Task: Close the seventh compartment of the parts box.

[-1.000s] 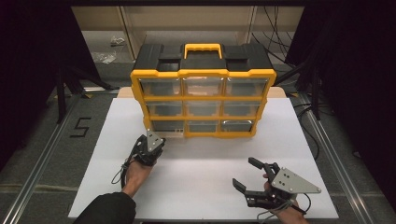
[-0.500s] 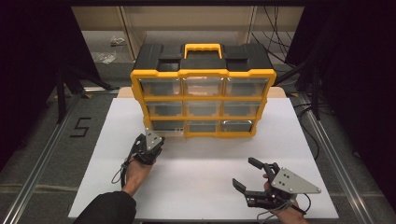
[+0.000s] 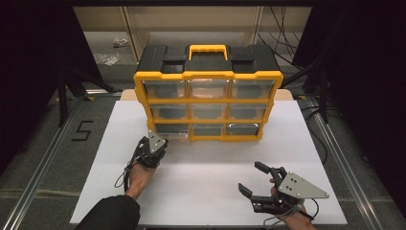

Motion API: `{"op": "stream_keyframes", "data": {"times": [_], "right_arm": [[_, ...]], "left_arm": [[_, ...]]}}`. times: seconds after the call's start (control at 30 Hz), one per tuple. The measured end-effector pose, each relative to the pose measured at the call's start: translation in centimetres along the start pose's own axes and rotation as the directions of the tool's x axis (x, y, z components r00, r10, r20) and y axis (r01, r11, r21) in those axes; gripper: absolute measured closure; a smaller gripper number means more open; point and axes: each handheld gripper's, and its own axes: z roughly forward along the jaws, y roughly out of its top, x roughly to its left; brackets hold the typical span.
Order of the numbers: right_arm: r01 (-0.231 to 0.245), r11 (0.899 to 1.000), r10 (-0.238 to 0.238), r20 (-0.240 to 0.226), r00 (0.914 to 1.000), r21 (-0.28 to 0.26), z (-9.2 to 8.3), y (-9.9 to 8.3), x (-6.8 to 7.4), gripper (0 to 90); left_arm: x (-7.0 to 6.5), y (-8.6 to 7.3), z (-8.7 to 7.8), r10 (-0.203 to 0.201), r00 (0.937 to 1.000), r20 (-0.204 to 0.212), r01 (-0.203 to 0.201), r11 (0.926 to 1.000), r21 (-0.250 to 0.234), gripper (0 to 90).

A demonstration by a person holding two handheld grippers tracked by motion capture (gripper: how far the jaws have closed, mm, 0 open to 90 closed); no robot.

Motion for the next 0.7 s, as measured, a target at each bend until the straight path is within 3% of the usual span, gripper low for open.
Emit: {"op": "stream_keyframes", "data": {"times": [0.7], "right_arm": [[0.000, 1.000, 0.000, 0.001, 1.0000, -0.001, -0.01, 0.01, 0.00, 19.2]], "left_arm": [[0.15, -0.01, 0.65, 0.005, 1.0000, -0.006, -0.005, 0.9999, -0.013, 89.7]]}}
